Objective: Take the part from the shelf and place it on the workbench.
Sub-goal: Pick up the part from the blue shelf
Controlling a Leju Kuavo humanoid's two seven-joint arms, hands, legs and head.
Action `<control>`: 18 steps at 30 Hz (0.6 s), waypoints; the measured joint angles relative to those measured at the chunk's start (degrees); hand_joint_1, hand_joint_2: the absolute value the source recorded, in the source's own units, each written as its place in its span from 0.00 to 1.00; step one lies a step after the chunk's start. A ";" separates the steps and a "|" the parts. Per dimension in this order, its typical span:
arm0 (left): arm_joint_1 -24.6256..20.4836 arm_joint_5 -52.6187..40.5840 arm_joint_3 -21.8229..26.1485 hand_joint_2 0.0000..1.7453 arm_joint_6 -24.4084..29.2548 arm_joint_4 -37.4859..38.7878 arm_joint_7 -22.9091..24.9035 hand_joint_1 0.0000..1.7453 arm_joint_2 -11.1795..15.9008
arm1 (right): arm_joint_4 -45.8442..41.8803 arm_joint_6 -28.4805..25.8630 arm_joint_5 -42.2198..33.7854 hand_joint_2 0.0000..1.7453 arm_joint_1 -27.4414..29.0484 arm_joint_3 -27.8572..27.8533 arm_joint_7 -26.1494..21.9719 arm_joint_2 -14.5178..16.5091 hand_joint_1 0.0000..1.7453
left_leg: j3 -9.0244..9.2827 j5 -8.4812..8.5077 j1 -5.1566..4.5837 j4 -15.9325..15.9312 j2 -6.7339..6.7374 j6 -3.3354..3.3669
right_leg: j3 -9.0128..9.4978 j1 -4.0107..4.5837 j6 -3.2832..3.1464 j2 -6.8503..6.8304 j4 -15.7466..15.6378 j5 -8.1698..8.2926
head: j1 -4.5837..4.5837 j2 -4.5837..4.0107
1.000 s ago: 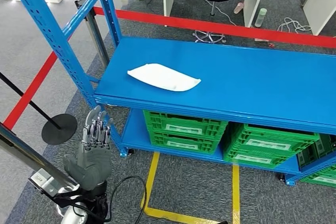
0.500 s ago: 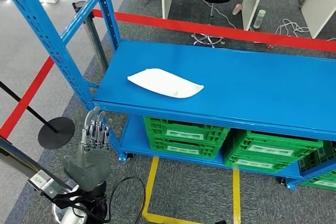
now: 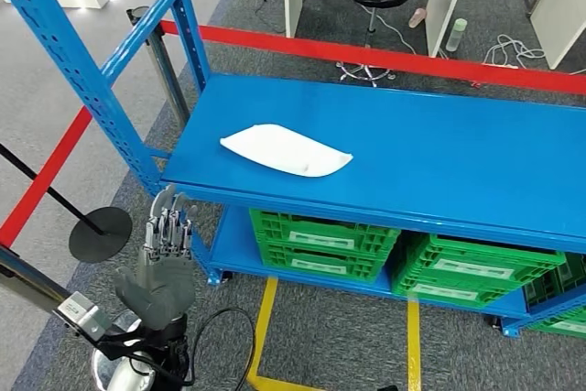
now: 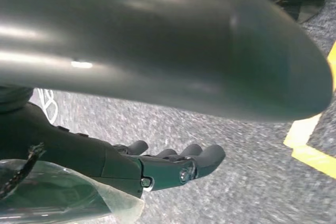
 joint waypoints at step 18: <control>0.13 0.03 0.41 0.00 0.49 0.09 0.33 0.00 -0.24 | 0.00 -0.13 -0.84 0.00 -0.16 -0.06 -1.50 0.02 0.00 | 1.22 0.61 0.49 -1.87 0.15 1.41 | -2.46 0.19 1.15 -0.22 5.39 -3.89 | -0.05 -0.01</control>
